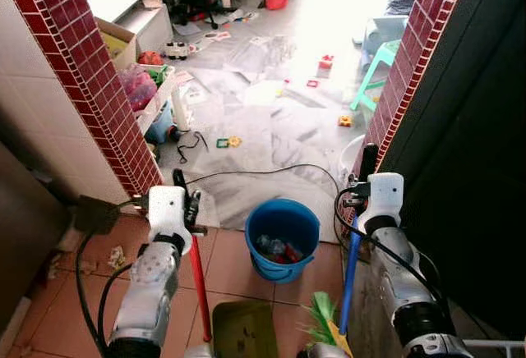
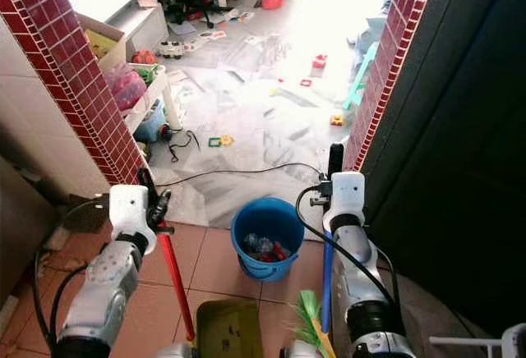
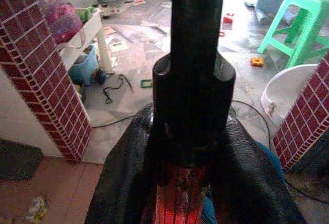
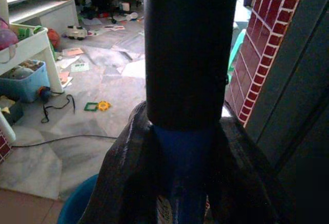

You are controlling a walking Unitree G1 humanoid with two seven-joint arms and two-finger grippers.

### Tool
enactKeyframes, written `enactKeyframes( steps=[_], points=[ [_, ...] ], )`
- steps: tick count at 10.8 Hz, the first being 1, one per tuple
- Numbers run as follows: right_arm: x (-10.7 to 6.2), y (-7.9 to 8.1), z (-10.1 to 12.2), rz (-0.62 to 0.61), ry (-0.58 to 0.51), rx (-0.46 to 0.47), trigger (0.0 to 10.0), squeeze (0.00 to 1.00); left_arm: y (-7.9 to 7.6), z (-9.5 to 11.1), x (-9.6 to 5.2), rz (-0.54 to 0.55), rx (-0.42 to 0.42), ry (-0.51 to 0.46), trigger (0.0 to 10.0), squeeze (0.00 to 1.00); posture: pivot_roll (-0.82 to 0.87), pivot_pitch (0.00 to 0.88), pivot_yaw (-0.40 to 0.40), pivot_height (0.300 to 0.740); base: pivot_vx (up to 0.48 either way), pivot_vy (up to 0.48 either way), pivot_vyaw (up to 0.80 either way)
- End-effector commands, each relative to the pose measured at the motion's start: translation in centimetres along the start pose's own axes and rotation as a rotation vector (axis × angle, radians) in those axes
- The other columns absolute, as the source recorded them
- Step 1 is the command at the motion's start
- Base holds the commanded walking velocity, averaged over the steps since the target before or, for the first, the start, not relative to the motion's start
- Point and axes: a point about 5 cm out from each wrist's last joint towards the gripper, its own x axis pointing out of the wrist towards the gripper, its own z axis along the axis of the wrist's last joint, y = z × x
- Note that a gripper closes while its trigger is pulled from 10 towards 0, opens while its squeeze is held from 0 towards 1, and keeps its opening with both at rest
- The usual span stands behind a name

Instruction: Sweep floor

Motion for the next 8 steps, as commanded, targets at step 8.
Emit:
enactKeyframes(
  steps=[8],
  points=[
    [0.3, 1.2, 1.4, 0.034, -0.068, 0.061, 10.0, 0.0, 0.1, -2.1, -0.9, -0.028, 0.036, 0.079, 10.0, 0.0, -0.05, 0.0, 0.044, 0.74, 0.0, 0.36, 0.0]
  ],
)
